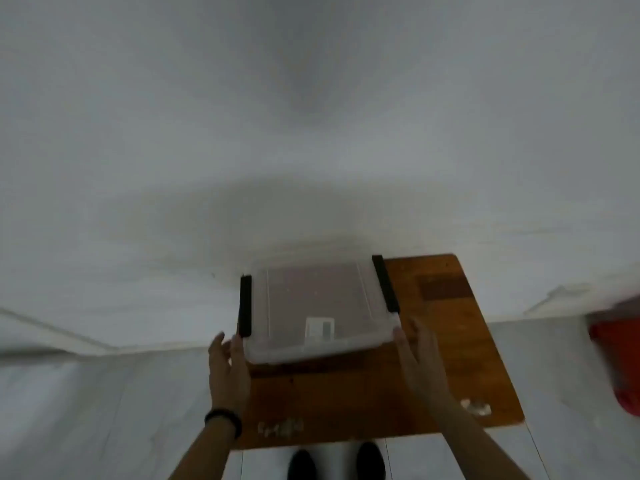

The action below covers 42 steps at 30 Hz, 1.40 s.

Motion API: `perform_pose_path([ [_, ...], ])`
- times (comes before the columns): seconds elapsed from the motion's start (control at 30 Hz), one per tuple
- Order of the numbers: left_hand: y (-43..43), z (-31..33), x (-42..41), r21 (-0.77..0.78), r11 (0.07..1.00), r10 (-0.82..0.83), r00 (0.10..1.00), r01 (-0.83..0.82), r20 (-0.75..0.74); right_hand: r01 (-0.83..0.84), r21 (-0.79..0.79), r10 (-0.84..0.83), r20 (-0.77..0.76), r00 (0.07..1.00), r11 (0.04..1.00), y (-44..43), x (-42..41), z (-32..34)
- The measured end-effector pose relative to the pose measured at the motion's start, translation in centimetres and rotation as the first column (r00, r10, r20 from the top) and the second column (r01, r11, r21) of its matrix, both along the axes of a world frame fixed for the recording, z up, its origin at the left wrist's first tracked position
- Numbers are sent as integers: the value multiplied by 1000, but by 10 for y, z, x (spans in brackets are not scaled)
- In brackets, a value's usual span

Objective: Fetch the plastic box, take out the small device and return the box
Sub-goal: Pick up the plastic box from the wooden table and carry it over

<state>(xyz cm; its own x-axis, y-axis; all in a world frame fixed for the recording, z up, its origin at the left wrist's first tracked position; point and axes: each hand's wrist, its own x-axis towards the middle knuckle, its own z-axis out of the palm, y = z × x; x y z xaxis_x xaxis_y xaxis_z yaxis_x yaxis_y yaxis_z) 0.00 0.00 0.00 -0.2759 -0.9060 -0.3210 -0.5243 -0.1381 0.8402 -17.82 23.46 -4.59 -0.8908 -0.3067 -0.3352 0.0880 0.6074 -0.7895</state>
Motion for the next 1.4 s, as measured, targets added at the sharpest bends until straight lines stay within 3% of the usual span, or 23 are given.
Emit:
perform_pose_path([
  [0.17, -11, -25, -26, 86, 996, -25, 998, 31, -63, -99, -182, 109, 51, 993, 978, -30, -21, -5],
  [0.33, -5, -31, -26, -51, 999, 8, 999, -9, -31, -123, -233, 145, 79, 986, 965, -32, -21, -2],
  [0.53, 7, 12, -10, -136, 989, 46, 993, -61, -108, -114, -296, 134, 48, 990, 948, -26, -4, 30],
  [0.67, 20, 40, 22, -195, 964, 156, 977, -183, -144, -201, -354, 226, 28, 974, 913, -34, 12, 45],
  [0.9, 60, 54, 128, -217, 908, 355, 933, -359, -60, -423, -388, 482, 65, 874, 819, -68, 62, 45],
  [1.1, 97, 65, 231, -231, 713, 669, 741, -662, -60, -648, -400, 727, 75, 682, 649, -116, 148, 61],
  [1.27, 118, 70, 342, -240, 476, 857, 507, -846, -87, -812, -351, 867, -1, 498, 466, -160, 262, 92],
  [1.4, 128, 69, 444, -215, 287, 922, 330, -933, -203, -895, -297, 929, -62, 366, 333, -184, 381, 122],
])
